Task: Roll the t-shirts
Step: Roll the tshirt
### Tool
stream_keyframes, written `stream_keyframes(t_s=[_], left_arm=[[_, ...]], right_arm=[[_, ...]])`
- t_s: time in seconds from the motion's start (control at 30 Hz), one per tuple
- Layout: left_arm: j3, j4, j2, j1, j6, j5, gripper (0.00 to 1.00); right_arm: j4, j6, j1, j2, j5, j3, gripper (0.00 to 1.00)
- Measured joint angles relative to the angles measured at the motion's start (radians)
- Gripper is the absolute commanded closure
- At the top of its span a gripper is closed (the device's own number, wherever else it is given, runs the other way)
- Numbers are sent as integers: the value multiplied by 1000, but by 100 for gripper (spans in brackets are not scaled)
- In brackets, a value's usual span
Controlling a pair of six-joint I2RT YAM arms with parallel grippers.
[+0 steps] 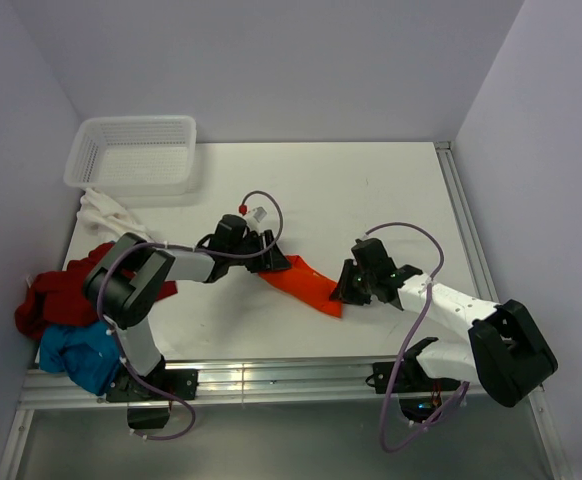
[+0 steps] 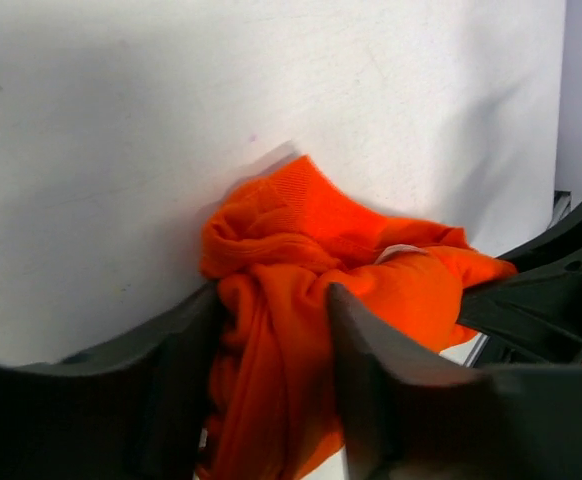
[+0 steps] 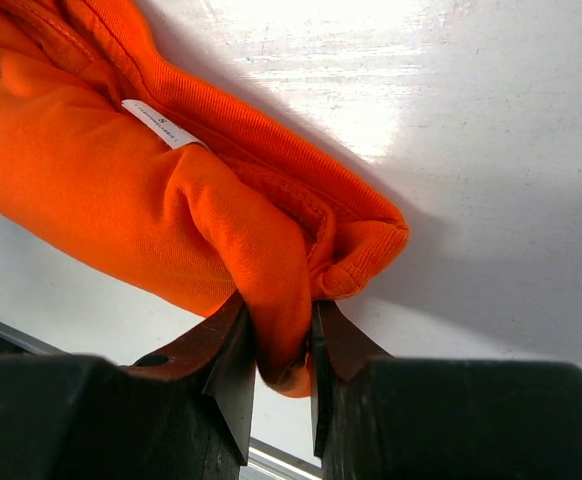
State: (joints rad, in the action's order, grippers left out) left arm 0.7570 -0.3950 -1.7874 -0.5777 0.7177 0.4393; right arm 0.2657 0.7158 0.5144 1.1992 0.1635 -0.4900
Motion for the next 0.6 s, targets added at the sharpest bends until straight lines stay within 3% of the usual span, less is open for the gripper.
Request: stream_keyframes(t_s=[0.03,0.13,0.17,0.6], left_arm=[[1,1,-7,9,4,7,68],[1,9,-32,36,30,49,95],[2,8,-37,46,40,70,100],[-6,42,-45,107,66,186,100]], right_arm=[[0,1,-3,0,5,0,100],[-9,1,-14,0,20,3,100],[-13,2,-18,1,26,5,100],[-27,0,-96,23,145,4,100]])
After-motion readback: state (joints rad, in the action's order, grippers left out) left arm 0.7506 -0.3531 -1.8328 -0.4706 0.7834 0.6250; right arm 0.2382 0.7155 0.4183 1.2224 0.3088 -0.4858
